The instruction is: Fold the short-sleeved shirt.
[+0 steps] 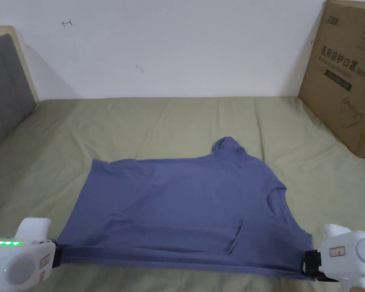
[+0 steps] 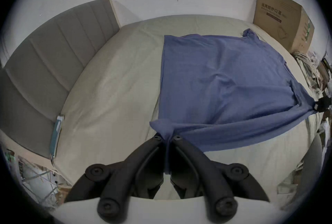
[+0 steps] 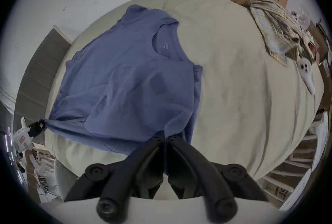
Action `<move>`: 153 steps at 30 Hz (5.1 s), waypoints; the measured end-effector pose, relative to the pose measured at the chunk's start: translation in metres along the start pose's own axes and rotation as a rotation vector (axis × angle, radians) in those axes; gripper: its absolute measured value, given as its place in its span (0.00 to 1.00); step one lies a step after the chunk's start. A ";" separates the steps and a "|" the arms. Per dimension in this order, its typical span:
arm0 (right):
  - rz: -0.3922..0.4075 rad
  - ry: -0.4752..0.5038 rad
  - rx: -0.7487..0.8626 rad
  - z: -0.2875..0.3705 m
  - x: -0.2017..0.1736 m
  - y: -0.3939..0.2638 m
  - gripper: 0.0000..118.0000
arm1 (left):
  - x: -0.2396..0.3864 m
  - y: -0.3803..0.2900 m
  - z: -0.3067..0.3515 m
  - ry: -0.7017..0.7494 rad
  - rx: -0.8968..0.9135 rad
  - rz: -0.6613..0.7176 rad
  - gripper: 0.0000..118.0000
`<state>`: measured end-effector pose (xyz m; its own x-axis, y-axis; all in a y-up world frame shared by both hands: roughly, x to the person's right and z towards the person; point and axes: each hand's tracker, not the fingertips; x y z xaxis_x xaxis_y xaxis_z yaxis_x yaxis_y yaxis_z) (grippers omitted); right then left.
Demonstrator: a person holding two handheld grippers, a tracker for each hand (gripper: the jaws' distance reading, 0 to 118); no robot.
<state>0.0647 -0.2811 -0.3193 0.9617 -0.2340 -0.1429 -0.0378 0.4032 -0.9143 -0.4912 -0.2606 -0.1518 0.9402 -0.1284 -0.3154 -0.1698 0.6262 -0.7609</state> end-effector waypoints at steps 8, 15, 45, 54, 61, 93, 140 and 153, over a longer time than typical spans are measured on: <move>0.018 -0.004 0.010 0.001 -0.001 -0.015 0.02 | 0.002 -0.015 0.009 0.012 0.000 -0.003 0.03; 0.081 -0.082 0.075 0.018 -0.002 -0.014 0.54 | 0.010 -0.020 0.021 0.022 0.002 -0.032 0.86; 0.091 -0.007 0.074 0.010 -0.031 -0.026 0.01 | -0.018 -0.034 0.028 -0.092 0.038 0.255 0.78; 0.066 0.001 0.049 0.009 -0.020 -0.033 0.01 | -0.003 -0.037 -0.002 -0.093 -0.043 0.226 0.02; 0.115 -0.003 0.089 0.026 -0.018 -0.032 0.58 | -0.008 -0.035 -0.005 -0.061 -0.052 0.182 0.02; 0.098 0.021 0.081 -0.005 -0.026 0.080 0.03 | -0.010 0.060 -0.027 -0.044 -0.054 0.075 0.02; 0.046 -0.020 0.077 -0.015 -0.027 0.010 0.06 | -0.017 0.011 -0.074 -0.136 -0.132 0.231 0.07; 0.018 -0.092 0.054 -0.072 -0.008 0.039 0.27 | -0.014 0.018 -0.070 -0.099 -0.160 0.167 0.07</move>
<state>0.0361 -0.3271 -0.3808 0.9819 -0.1448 -0.1217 -0.0432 0.4546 -0.8896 -0.5285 -0.3015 -0.2009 0.9181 0.0478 -0.3934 -0.3626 0.5021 -0.7852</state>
